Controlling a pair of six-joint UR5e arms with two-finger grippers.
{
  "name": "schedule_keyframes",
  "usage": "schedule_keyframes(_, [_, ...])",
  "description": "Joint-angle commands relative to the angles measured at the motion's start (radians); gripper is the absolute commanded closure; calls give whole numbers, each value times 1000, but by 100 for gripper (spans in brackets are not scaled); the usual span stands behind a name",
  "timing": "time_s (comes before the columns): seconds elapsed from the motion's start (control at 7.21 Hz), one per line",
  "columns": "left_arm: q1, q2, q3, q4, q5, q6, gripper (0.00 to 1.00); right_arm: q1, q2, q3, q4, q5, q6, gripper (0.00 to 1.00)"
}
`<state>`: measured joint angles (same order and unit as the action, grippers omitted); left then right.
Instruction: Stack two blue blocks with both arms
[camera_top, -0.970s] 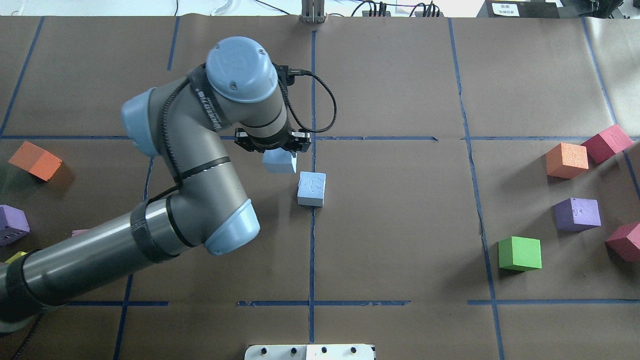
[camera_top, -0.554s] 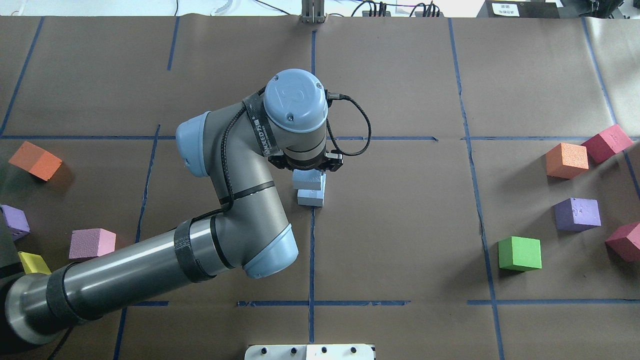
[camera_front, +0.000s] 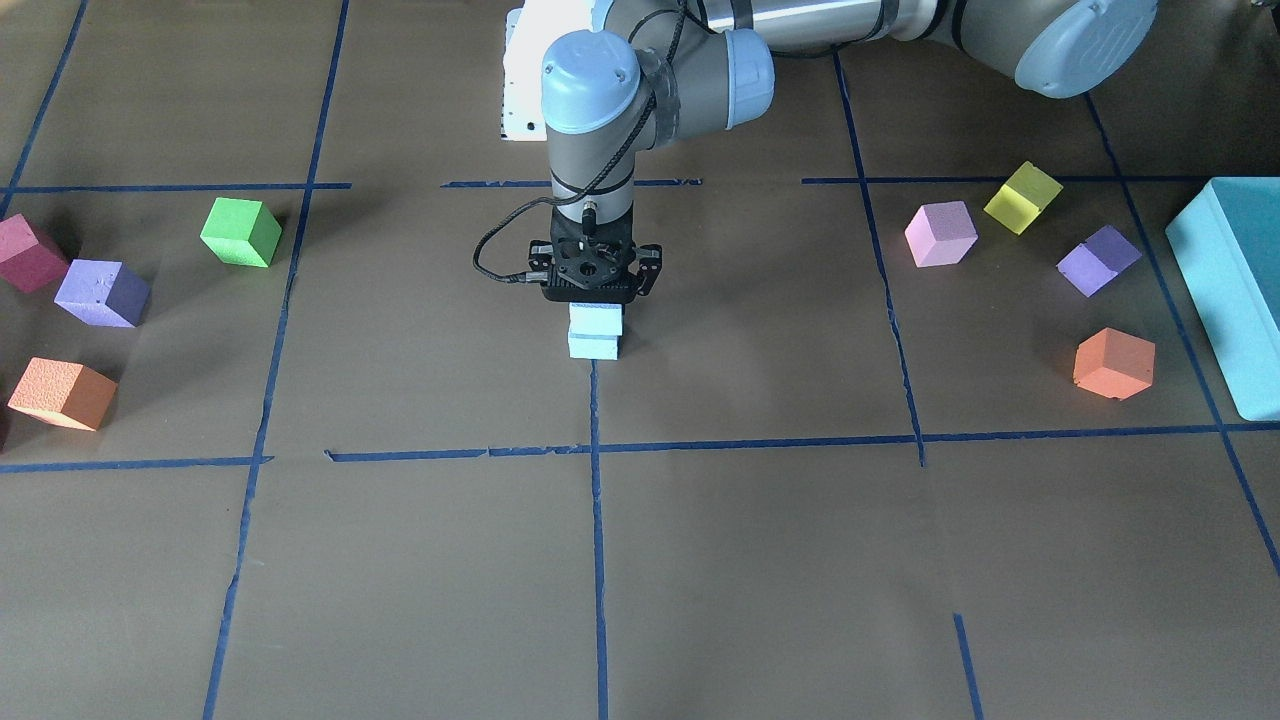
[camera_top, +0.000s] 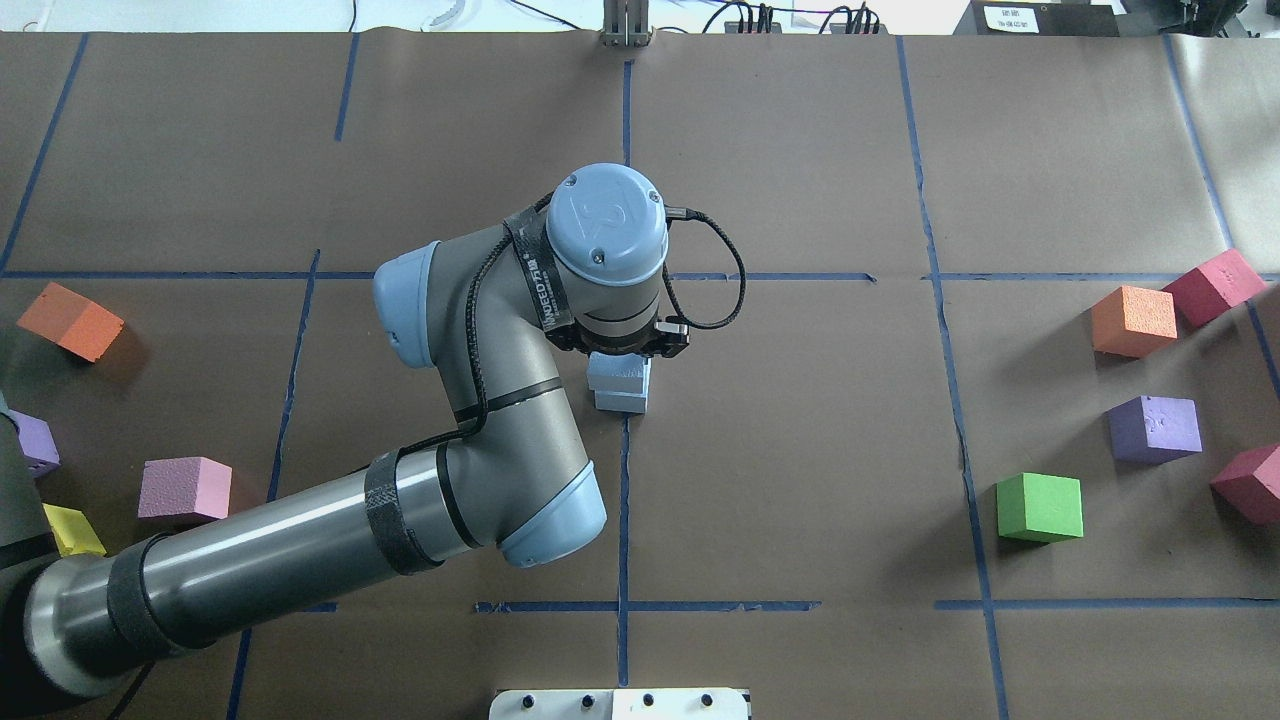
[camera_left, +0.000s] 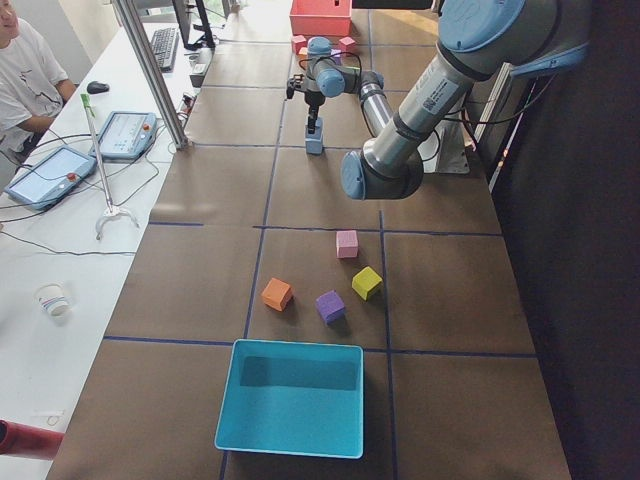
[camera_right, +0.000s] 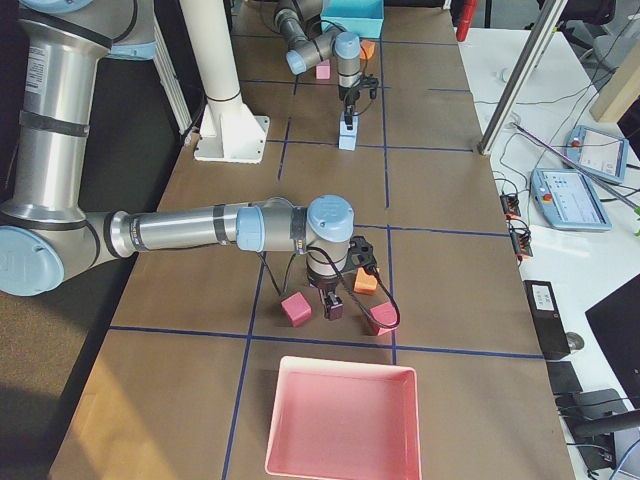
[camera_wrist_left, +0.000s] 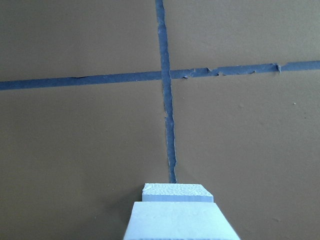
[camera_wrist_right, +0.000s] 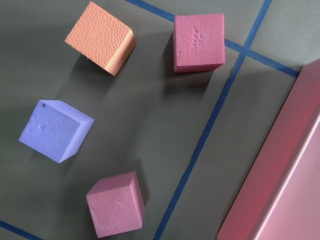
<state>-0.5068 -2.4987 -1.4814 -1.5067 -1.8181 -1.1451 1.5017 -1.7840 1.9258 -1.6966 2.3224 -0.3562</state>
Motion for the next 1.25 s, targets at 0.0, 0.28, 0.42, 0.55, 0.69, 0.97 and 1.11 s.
schedule_keyframes(0.0, [1, 3, 6, -1, 0, 2, 9, 0, 0, -4, 0, 2, -1, 1])
schedule_keyframes(0.28, [2, -5, 1, -3, -4, 2, 1, 0, 0, -4, 0, 2, -1, 1])
schedule_keyframes(0.42, [1, -5, -8, -1, -10, 2, 1, 0, 0, -2, 0, 2, -1, 1])
schedule_keyframes(0.55, [-34, 0, -45, 17, -65, 5, 1, 0, 0, -2, 0, 2, -1, 1])
schedule_keyframes(0.69, [-118, 24, -78, 63, -195, 62, 1, 0, 2, -4, 0, -1, -3, 1])
schedule_keyframes(0.97, [-279, 256, -268, 120, -271, 366, 1, 0, 5, -22, 2, 0, -3, 1])
schedule_keyframes(1.11, [-402, 403, -319, 105, -327, 580, 1, 0, 5, -42, 0, 18, -1, 1])
